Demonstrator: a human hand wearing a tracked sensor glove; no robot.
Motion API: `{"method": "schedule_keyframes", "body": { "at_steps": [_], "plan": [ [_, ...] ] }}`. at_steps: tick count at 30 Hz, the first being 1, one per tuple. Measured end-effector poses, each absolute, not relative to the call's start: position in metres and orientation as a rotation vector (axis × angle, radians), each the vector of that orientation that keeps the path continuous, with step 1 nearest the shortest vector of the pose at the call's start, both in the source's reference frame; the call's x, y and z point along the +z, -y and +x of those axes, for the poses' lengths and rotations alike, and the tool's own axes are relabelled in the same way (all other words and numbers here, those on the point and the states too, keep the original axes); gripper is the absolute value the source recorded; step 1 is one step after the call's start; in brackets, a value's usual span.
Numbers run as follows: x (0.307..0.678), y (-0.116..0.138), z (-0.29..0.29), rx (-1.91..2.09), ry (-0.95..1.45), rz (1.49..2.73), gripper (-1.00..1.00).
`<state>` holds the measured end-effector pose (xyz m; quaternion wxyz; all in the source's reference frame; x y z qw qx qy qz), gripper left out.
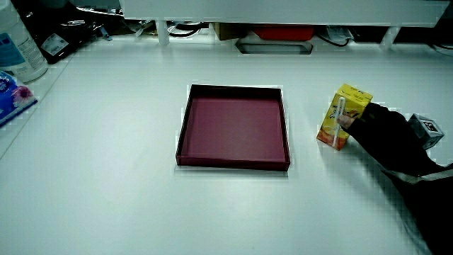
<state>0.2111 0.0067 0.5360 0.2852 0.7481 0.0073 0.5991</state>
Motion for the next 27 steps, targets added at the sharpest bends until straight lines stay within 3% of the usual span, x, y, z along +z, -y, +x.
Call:
{"method": "schedule_keyframes", "body": {
  "at_steps": [6, 27],
  "plan": [
    [0.538, -0.004, 0.209, 1.639, -0.023, 1.992, 0.0],
    [0.551, -0.008, 0.221, 1.979, -0.107, 1.918, 0.58]
  ]
}}
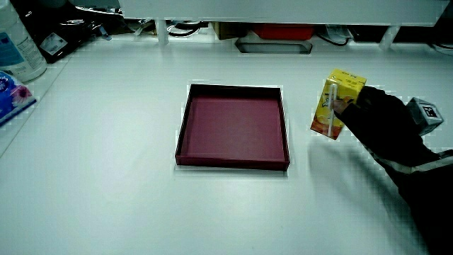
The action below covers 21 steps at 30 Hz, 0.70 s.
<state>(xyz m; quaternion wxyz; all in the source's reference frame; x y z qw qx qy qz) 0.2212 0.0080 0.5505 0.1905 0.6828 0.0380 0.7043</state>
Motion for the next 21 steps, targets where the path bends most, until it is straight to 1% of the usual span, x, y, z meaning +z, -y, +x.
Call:
{"method": "schedule_keyframes", "body": {
  "at_steps": [8, 9, 15, 18, 21],
  "plan": [
    [0.549, -0.009, 0.221, 2.023, -0.144, 1.918, 0.81],
    [0.554, -0.009, 0.223, 2.014, -0.142, 1.93, 0.83],
    [0.548, -0.011, 0.222, 2.014, -0.147, 1.965, 1.0],
    [0.549, -0.01, 0.222, 2.022, -0.127, 1.98, 1.0],
    [0.543, -0.009, 0.22, 2.004, -0.125, 2.022, 1.0]
  ]
}}
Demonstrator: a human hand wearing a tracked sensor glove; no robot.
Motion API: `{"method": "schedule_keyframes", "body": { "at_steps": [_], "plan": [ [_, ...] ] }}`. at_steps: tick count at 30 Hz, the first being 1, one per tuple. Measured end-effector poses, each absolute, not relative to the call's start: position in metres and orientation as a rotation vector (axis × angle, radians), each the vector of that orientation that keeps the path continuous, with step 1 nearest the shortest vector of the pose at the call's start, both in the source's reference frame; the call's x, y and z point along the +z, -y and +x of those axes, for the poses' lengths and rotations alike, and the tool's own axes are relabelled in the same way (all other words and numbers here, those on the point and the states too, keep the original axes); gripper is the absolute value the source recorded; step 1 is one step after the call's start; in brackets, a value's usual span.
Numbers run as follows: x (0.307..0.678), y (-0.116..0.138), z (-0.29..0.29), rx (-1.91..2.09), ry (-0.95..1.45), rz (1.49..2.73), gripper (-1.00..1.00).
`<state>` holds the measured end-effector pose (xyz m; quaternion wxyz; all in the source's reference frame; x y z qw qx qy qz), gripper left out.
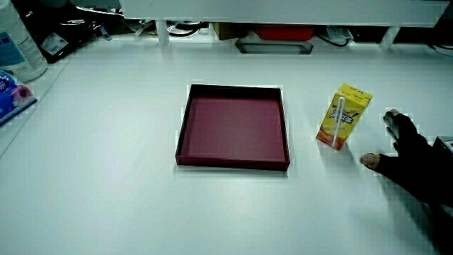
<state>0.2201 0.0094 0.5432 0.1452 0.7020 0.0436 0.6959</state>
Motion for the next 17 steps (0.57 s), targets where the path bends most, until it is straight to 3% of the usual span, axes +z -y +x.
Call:
{"method": "schedule_keyframes", "body": {
  "at_steps": [17],
  "plan": [
    [0.488, 0.019, 0.147, 2.043, 0.173, 1.947, 1.0]
  ]
}}
